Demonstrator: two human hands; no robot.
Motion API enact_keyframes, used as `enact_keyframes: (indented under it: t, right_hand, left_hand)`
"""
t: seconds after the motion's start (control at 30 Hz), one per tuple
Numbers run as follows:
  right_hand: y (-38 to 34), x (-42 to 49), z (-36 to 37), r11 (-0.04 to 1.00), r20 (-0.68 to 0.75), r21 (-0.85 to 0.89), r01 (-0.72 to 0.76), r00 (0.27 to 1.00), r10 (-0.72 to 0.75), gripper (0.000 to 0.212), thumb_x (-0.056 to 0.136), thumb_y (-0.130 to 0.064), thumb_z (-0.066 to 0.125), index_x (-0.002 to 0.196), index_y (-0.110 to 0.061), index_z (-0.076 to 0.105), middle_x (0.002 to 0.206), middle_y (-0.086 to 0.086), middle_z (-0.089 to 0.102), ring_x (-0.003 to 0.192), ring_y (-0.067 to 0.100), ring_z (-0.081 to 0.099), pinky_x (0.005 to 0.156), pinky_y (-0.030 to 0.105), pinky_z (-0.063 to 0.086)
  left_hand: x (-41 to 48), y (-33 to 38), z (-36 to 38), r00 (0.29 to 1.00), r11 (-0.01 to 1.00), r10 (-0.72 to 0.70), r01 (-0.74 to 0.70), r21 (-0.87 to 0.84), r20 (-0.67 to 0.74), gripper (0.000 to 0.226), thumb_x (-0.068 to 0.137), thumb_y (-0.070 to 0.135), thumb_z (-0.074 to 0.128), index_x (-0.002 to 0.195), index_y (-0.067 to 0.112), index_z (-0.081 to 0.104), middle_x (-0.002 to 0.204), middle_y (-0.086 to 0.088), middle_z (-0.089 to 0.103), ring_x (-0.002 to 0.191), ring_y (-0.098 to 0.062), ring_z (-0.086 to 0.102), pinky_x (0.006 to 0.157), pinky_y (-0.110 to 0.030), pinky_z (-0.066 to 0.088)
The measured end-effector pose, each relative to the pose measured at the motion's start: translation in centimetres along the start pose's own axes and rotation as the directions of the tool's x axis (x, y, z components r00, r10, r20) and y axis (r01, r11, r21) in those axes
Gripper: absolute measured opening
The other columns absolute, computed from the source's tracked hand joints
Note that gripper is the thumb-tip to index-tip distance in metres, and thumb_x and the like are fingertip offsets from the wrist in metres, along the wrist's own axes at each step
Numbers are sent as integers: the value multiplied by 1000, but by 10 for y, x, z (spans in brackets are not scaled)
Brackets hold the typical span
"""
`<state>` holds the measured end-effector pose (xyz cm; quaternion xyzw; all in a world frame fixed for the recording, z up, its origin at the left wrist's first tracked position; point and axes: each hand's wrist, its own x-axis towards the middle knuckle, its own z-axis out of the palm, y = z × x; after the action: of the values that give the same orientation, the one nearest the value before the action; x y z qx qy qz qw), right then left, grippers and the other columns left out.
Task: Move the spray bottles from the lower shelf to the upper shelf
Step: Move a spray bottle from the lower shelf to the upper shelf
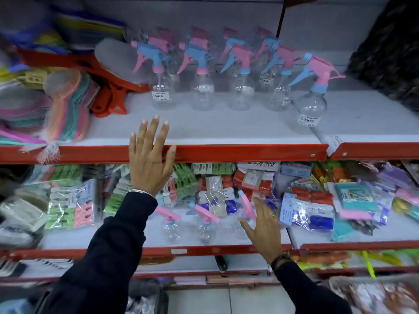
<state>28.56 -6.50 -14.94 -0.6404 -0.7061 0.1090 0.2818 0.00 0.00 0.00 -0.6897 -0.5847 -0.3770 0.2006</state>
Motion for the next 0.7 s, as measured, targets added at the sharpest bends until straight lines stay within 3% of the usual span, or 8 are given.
enact_keyframes:
  t: [0.1,0.2,0.33,0.43,0.57,0.63,0.7]
  right_hand:
    - [5,5,9,968,74,171,-184,982,174,71,81,-46,63,136,-11,34,133,12,49,119,30,49,93,41,44]
    - [14,12,18,918,139,278,-284,957,254,53,79,-30,71,122,-9,48,113,11,57,105,32,54,83,38,45]
    - [16,16,16,861,174,408,-304,951,254,32,75,-23,74,103,-15,59,95,6,59,89,26,57,69,21,41]
    - [4,18,-8,854,141,465,-235,971,191,28,74,-22,76,96,-20,61,91,5,62,82,21,57,62,12,41]
    - [-26,21,-60,830,66,543,-130,992,111,27,69,-28,79,92,-30,63,94,-4,66,86,3,59,69,15,44]
    - [-43,24,-89,786,-2,614,-73,996,94,31,63,-44,79,89,-34,66,89,-9,69,83,5,61,74,27,50]
    - [-62,29,-121,764,-99,645,6,992,76,42,54,-64,74,89,-42,66,82,-13,69,73,12,61,66,32,52]
  left_hand:
    - [-1,-7,5,1000,997,-28,27,68,9,49,96,38,35,143,24,32,152,-3,31,142,-21,22,116,-37,4]
    - [-4,-10,11,1000,995,-3,1,102,21,45,97,37,34,140,24,38,148,-3,39,136,-22,32,115,-37,5]
    - [-3,-14,14,1000,995,17,-15,102,-19,43,97,36,35,138,24,41,142,-2,47,131,-22,37,116,-35,5]
    - [-3,-15,16,999,993,40,-37,112,-30,42,97,35,36,137,23,42,140,-3,49,130,-22,38,116,-35,5]
    - [-2,-18,20,998,992,44,-39,118,-41,43,97,36,35,136,22,43,139,-5,50,128,-23,39,114,-37,11]
    - [-2,-18,21,997,990,53,-46,134,-50,43,97,36,35,136,21,44,138,-5,51,126,-23,40,113,-37,13]
    - [-2,-18,22,996,988,65,-56,145,-61,43,96,36,35,135,21,45,137,-5,52,125,-23,40,112,-37,15]
